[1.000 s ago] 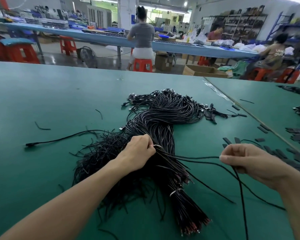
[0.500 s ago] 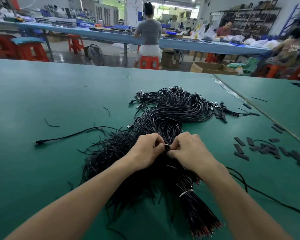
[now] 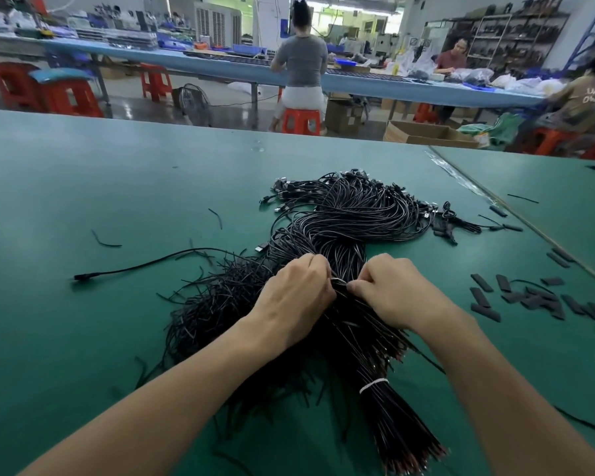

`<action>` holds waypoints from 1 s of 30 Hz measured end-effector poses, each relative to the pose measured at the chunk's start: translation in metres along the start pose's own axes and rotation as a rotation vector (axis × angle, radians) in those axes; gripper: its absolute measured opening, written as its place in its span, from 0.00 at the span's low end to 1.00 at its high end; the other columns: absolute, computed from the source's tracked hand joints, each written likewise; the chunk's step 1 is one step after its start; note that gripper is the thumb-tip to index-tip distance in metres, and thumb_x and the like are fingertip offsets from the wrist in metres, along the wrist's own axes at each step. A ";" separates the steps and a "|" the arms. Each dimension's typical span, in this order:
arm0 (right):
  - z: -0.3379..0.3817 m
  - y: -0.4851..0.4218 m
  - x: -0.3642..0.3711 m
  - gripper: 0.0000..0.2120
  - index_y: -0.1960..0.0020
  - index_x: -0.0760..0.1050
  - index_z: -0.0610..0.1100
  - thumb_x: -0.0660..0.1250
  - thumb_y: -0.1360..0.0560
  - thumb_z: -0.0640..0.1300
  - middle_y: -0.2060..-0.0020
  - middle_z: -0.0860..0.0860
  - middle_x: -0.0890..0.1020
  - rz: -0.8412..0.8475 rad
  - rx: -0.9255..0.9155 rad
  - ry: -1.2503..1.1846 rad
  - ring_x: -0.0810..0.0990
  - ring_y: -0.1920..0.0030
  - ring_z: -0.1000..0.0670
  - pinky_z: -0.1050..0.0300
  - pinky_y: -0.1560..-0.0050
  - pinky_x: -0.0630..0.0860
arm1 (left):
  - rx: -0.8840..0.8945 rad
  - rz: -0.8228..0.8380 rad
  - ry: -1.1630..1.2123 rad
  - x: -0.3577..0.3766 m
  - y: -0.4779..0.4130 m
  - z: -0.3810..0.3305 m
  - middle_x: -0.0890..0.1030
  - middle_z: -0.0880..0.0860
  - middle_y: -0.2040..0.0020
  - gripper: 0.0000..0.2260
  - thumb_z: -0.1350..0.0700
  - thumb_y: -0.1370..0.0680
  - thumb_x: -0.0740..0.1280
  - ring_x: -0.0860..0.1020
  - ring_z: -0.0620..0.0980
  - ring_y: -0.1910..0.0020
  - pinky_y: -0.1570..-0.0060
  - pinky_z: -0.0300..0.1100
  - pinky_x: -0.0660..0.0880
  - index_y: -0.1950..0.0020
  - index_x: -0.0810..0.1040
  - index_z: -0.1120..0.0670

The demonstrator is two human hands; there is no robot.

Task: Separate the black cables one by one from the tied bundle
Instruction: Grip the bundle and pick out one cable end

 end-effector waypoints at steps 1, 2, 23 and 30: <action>0.000 0.003 -0.001 0.14 0.55 0.77 0.40 0.65 0.20 0.51 0.57 0.44 0.78 -0.019 -0.009 0.007 0.79 0.56 0.42 0.50 0.55 0.76 | -0.012 -0.024 0.028 -0.003 0.000 0.000 0.78 0.53 0.51 0.04 0.58 0.19 0.59 0.77 0.54 0.55 0.52 0.50 0.75 0.52 0.72 0.54; -0.002 0.007 -0.003 0.15 0.54 0.77 0.39 0.64 0.19 0.51 0.55 0.43 0.78 -0.030 -0.016 0.014 0.79 0.54 0.41 0.49 0.52 0.76 | -0.025 -0.033 0.055 -0.005 0.000 0.001 0.78 0.52 0.53 0.04 0.58 0.20 0.60 0.77 0.54 0.56 0.53 0.48 0.75 0.53 0.72 0.54; 0.024 0.014 0.007 0.15 0.34 0.74 0.52 0.59 0.19 0.47 0.39 0.50 0.78 -0.061 -0.273 0.135 0.75 0.37 0.46 0.47 0.37 0.73 | -0.045 -0.011 0.022 0.001 0.005 0.014 0.71 0.53 0.44 0.08 0.57 0.17 0.59 0.73 0.54 0.48 0.47 0.49 0.73 0.45 0.75 0.58; 0.030 0.016 0.021 0.06 0.47 0.78 0.44 0.66 0.21 0.45 0.48 0.45 0.78 -0.150 -0.127 0.084 0.79 0.49 0.40 0.45 0.48 0.77 | -0.051 0.026 0.075 0.002 0.008 0.023 0.74 0.54 0.47 0.05 0.57 0.20 0.61 0.75 0.52 0.50 0.51 0.41 0.71 0.50 0.75 0.57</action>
Point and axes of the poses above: each hand's wrist, its own y-axis away from the middle knuckle, its own x-axis out of the palm, z = x × y, the point moved 6 cm from there along -y, towards the middle knuckle
